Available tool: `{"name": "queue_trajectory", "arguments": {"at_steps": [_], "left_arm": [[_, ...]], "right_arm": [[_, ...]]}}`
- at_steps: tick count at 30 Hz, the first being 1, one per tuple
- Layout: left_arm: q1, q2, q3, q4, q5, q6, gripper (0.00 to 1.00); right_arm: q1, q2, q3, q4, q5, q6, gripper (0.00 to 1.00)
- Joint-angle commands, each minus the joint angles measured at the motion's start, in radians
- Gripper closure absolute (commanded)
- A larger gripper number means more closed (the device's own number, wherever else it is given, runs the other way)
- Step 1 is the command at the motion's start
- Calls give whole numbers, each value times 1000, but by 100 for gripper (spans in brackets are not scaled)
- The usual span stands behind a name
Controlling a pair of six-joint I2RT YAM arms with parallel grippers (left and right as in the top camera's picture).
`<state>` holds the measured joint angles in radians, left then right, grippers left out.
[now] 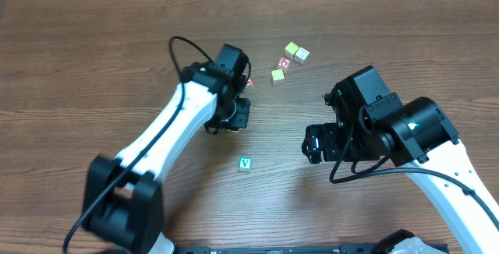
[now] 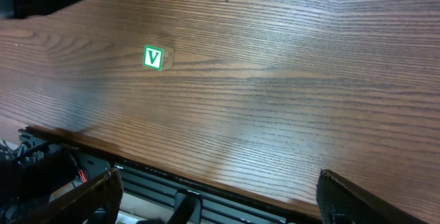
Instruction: Flip 3 blocks
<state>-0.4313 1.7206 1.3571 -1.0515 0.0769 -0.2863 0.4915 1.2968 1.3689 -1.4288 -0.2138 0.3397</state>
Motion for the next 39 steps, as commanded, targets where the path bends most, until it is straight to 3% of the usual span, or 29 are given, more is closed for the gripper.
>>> {"name": "queue_trajectory", "arguments": {"at_steps": [1, 5, 9, 19, 30, 39], "left_arm": [[0, -102, -66, -15, -52, -43, 95], [0, -250, -224, 10, -56, -86, 95], [-1, -366, -377, 85, 13, -103, 87], [-1, -328, -605, 313, 132, -104, 85], [-1, -207, -632, 467, 146, -130, 85], [-1, -195, -632, 486, 145, -144, 85]], "right_arm": [[1, -11, 26, 5, -8, -3, 9], [1, -11, 26, 5, -8, -3, 9], [1, -11, 26, 8, -8, -3, 9], [1, -11, 26, 8, -13, -2, 9], [1, -11, 26, 8, -16, -2, 9], [1, -11, 26, 5, -16, -2, 9]]}}
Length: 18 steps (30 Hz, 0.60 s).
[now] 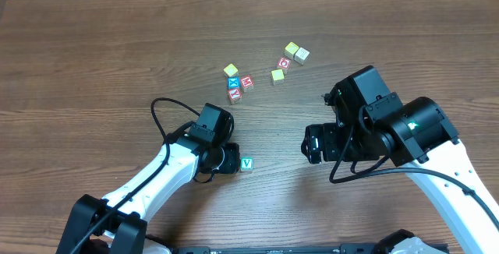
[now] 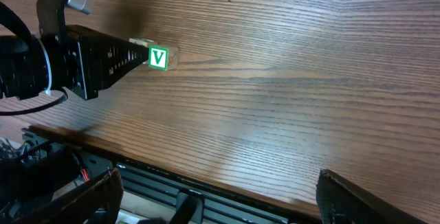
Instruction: Flip 3 blocks
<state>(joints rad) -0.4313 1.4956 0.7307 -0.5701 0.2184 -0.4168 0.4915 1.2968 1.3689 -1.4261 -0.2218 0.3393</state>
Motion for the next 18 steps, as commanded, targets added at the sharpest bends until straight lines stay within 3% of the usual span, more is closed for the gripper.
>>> {"name": "queue_trajectory", "arguments": {"at_steps": [1, 5, 7, 18], "left_arm": [[-1, 30, -6, 3, 3, -14, 84], [-1, 30, -6, -2, 3, -14, 64], [-1, 30, -6, -2, 3, -14, 58], [-1, -37, 27, -12, -11, -14, 55]], "right_arm": [[1, -11, 26, 2, -8, -2, 9], [1, -11, 26, 2, -8, -2, 9], [1, -11, 26, 2, -8, -2, 9], [1, -11, 26, 6, -7, -2, 9]]}}
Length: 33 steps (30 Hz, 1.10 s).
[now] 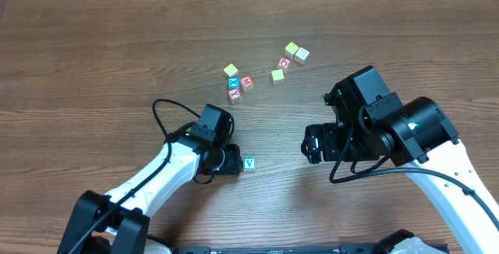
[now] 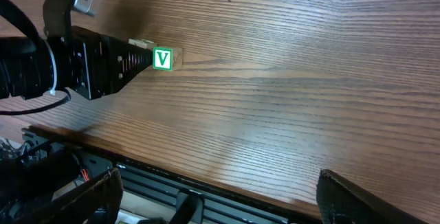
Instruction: Flip 3 blocks
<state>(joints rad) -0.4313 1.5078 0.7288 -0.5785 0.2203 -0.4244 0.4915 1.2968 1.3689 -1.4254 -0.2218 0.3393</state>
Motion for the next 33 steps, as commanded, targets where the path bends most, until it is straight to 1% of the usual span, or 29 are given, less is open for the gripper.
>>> {"name": "queue_trajectory", "arguments": {"at_steps": [1, 5, 7, 9, 10, 14, 16, 19, 20, 21, 25, 27, 33], "left_arm": [[-1, -65, 38, -13, -14, -6, 54], [-1, -121, 83, -87, -55, -6, 50], [-1, -139, 98, -126, -72, -1, 44], [-1, -149, 101, -163, -101, -2, 42], [0, -150, 101, -178, -107, -3, 42], [6, -155, 104, -203, -108, -11, 48], [11, -166, 113, -207, -108, -18, 48], [16, -191, 128, -207, -110, 10, 40], [19, -194, 129, -208, -122, 21, 35], [24, -194, 129, -216, -137, 26, 32], [67, -188, 129, -233, -176, 25, 30], [107, -188, 132, -229, -169, 28, 30], [212, -188, 138, -229, -56, 60, 31]], "right_arm": [[1, -11, 26, 7, -7, -2, 9], [1, -11, 26, 21, -7, -2, 9], [1, -11, 26, 29, -7, -2, 9], [1, -8, 23, 41, -7, 2, 9], [1, -5, 20, 49, -6, 2, 10], [1, 31, -25, 118, -3, 1, 20], [1, 58, -44, 154, -3, 1, 20], [1, 119, -55, 195, -4, 2, 20], [1, 142, -55, 206, -3, 1, 20], [1, 162, -55, 216, -3, 1, 20], [1, 234, -55, 302, -3, -23, 20], [1, 268, -55, 368, -3, -51, 20], [0, 390, -55, 569, 12, -59, 19]]}}
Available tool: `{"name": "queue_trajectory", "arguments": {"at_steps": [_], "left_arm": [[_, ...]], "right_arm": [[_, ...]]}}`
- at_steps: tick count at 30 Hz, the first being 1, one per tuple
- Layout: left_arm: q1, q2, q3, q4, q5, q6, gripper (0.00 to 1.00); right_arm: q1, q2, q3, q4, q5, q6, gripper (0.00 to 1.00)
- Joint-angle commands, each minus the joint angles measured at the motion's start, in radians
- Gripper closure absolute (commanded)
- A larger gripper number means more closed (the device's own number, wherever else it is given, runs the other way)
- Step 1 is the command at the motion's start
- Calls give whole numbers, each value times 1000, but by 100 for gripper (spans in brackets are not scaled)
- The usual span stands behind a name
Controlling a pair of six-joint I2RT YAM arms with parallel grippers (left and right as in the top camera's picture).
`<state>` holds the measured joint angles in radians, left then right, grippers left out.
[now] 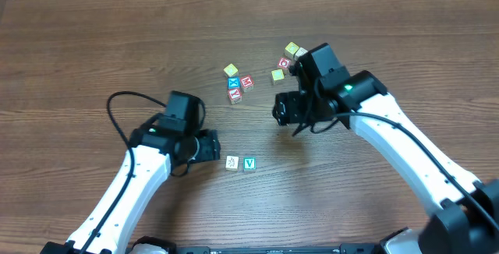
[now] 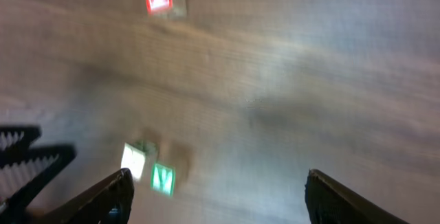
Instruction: Flip 3 blocks
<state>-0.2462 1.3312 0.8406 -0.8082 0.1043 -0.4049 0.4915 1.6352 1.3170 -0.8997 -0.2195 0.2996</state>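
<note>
Near the table's front, a green V block (image 1: 249, 164) (image 2: 163, 179) lies with a pale block (image 1: 231, 162) (image 2: 133, 161) touching its left side. My left gripper (image 1: 214, 146) sits just left of the pair. Its toothed fingers (image 2: 41, 157) are apart and hold nothing. More blocks lie farther back: yellow (image 1: 231, 70), blue (image 1: 233, 83), two red (image 1: 246, 82) (image 1: 235, 94). A second group holds a yellow-green block (image 1: 277, 75) and a red one (image 1: 284, 64). My right gripper (image 1: 281, 112) (image 2: 218, 176) hangs wide open and empty in front of that second group. The right wrist view is blurred.
Two more blocks, yellow (image 1: 291, 49) and pale (image 1: 301, 53), sit at the back behind my right arm. A black cable loops off my left arm (image 1: 117, 106). The brown wooden table (image 1: 93, 44) ends close behind the blocks' far side.
My left gripper has drawn back to the left and stands open, leaving a pale block beside the V block. My right arm has moved from the front right toward the block cluster.
My left gripper was at the back cluster while the V block lay alone in front. Then it was at the V block's left side with something pale at its tips. Now that pale block lies free beside the V block, and my right arm has shifted back.
</note>
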Motion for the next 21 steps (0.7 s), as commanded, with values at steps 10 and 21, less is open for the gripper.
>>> {"name": "queue_trajectory", "arguments": {"at_steps": [10, 21], "left_arm": [[35, -11, 27, -4, 81, 61, 31], [35, -11, 27, -4, 80, 62, 32]], "right_arm": [[-6, 334, 151, 136, 137, -135, 17], [-56, 479, 351, 171, 185, -231, 25]]}}
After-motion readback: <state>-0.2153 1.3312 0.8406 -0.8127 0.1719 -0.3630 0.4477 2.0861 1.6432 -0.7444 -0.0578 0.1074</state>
